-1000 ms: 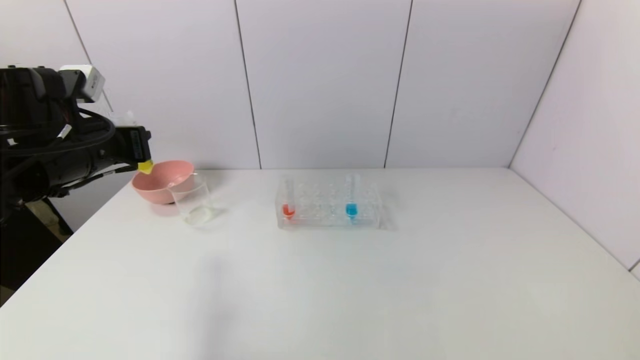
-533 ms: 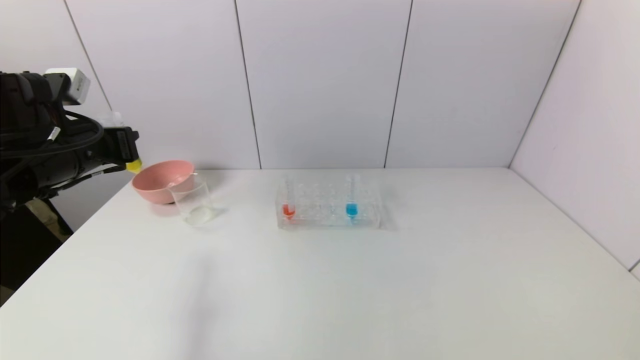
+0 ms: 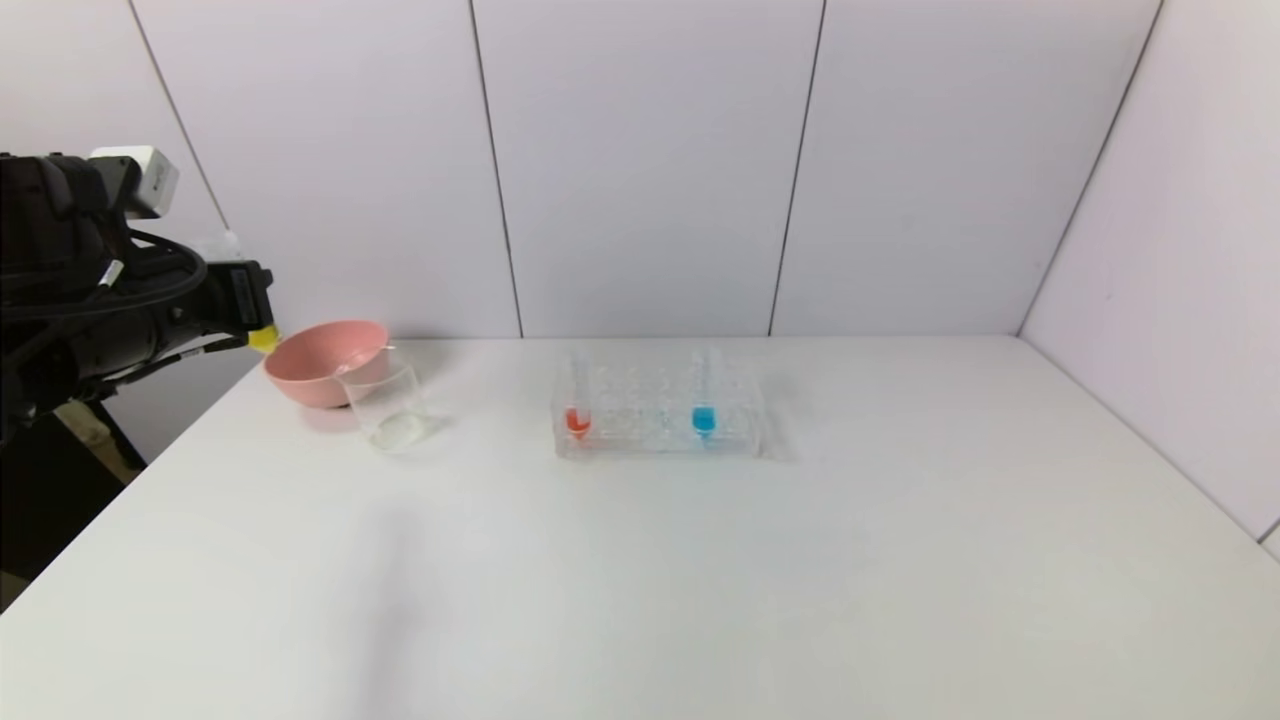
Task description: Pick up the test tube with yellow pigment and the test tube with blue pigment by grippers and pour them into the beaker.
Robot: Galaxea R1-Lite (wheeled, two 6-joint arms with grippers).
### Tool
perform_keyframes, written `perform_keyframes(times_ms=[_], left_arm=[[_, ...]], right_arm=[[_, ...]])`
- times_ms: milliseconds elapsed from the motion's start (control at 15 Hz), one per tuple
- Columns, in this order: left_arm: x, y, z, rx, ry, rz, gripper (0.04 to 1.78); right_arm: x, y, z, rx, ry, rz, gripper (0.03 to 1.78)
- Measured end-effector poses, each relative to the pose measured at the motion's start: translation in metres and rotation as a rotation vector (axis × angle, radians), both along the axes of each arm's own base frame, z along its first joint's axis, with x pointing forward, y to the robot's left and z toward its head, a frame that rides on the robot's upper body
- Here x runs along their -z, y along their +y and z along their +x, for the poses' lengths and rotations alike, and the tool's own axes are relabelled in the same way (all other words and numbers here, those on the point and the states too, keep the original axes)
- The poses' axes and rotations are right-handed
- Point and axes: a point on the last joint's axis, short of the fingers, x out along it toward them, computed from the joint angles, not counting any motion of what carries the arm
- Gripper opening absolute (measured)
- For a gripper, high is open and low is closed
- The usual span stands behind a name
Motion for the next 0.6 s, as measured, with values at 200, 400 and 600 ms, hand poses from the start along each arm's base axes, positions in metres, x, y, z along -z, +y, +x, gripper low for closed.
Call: perform_keyframes(times_ms=[200,400,600], left_arm=[[0.0008,0.0008,0.0003,0.002,0.003,-0.001,0.47],[-0.0012,0.0004,0.0005,0.024,-0.013,-0.006,0.47],[-0.0010,0.0006,0.0006,0.024,-0.012,-0.005,0.47]], right_arm=[[0.0003,0.0000,-0.0015,-0.002,-0.019,-0.001,1.71],[0.0014,0.0000,-0.0057,-0.004,-0.074,-0.001,1.71],[0.0018,0.0000,-0.0071,-0.004,-0.092,-0.001,1.71]])
